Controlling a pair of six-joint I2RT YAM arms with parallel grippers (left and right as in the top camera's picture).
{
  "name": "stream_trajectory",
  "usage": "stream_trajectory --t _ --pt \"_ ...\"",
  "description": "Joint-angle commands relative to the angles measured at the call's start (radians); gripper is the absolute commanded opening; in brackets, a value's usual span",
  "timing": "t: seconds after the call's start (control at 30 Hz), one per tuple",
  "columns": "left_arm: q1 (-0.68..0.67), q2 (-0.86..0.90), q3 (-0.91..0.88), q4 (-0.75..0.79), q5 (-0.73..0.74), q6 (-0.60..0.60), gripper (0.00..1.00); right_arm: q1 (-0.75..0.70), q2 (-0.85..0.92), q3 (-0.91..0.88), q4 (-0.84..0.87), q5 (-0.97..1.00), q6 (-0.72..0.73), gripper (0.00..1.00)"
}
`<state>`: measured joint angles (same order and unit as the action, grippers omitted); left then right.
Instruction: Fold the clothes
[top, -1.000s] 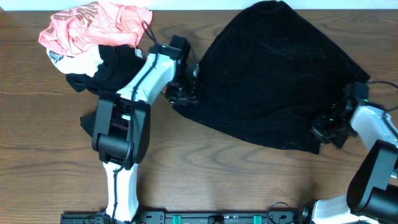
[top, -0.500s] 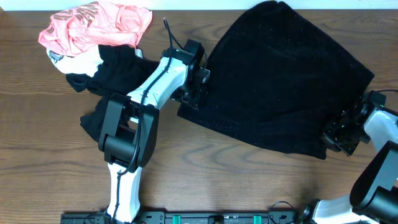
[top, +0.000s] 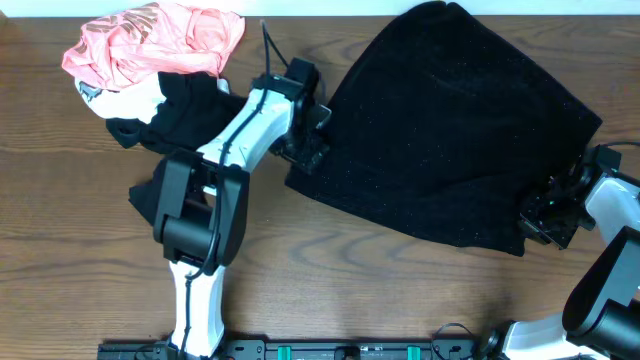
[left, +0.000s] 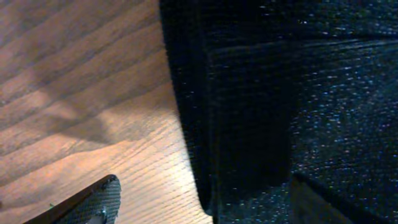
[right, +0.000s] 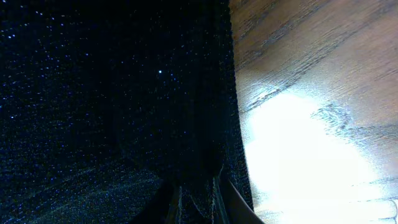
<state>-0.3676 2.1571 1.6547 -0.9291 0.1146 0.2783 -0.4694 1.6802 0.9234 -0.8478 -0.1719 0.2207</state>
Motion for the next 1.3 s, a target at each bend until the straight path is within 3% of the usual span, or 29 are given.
stream_trajectory --t 0.0,0.2,0.3,0.37,0.5,0.63,1.27 --pt "0.004 -0.034 0.012 0.000 0.089 0.040 0.86 -0.008 0.001 0.000 0.002 -0.005 -0.017 0.15" --pt "0.002 -0.034 0.011 -0.010 0.193 0.043 0.62 -0.007 0.001 0.000 0.002 -0.018 -0.016 0.15" --pt "0.002 -0.034 0.011 -0.024 0.192 0.044 0.38 -0.007 0.001 0.000 0.003 -0.019 -0.017 0.15" --pt "0.002 -0.034 0.011 -0.033 0.192 0.051 0.32 -0.007 0.001 0.000 0.003 -0.019 -0.017 0.15" --pt "0.002 -0.034 0.005 -0.034 0.192 0.058 0.30 -0.007 0.001 0.000 0.003 -0.019 -0.017 0.15" --pt "0.002 -0.032 -0.005 -0.034 0.192 0.062 0.06 -0.007 0.001 0.000 0.003 -0.020 -0.021 0.15" --pt "0.254 -0.031 -0.009 -0.122 0.188 -0.052 0.06 0.074 0.001 0.000 0.022 -0.072 -0.019 0.14"
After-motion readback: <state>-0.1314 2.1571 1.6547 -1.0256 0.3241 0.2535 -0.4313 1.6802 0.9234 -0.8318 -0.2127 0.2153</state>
